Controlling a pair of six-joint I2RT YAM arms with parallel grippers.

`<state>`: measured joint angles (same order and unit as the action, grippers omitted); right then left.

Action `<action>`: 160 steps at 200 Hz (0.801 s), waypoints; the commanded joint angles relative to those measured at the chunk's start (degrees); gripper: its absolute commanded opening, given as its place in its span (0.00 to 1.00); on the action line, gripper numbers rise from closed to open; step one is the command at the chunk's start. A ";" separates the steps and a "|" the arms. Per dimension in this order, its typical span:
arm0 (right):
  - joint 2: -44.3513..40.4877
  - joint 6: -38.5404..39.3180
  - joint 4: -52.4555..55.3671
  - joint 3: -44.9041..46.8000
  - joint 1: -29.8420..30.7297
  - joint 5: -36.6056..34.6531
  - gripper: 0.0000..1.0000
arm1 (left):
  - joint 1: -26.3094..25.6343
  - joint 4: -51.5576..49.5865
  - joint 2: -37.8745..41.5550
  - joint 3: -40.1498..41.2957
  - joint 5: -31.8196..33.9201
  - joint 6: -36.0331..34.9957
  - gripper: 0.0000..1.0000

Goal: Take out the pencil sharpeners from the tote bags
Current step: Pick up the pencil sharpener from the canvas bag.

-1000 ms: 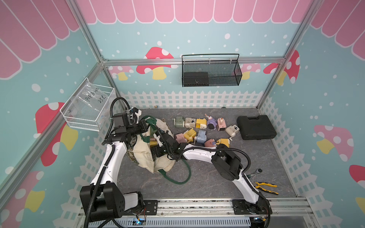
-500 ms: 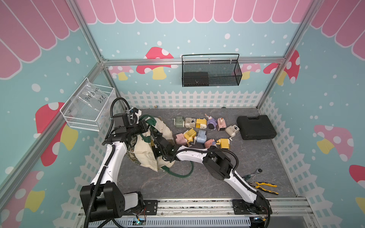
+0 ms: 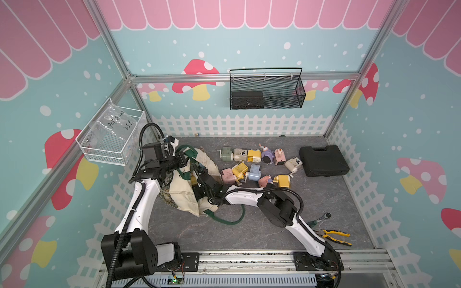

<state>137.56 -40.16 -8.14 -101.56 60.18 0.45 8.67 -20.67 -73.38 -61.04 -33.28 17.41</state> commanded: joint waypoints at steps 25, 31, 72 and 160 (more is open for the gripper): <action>-10.35 2.58 -5.59 9.25 -0.27 -0.96 0.64 | 0.19 4.21 1.93 -0.59 -3.37 0.13 0.00; -11.41 2.72 -5.88 10.60 -0.28 -1.18 0.63 | 0.13 4.22 1.95 -0.61 -3.37 0.17 0.00; -17.63 3.31 -7.74 17.88 -0.25 -0.92 0.62 | 0.54 4.22 1.97 -0.70 -3.29 0.21 0.00; -32.31 4.17 -8.34 31.53 -0.31 0.17 0.62 | 0.79 4.19 1.84 -0.58 -2.87 0.87 0.00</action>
<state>111.26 -36.82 -14.13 -72.71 59.99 0.56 8.97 -20.53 -73.38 -61.04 -34.13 17.65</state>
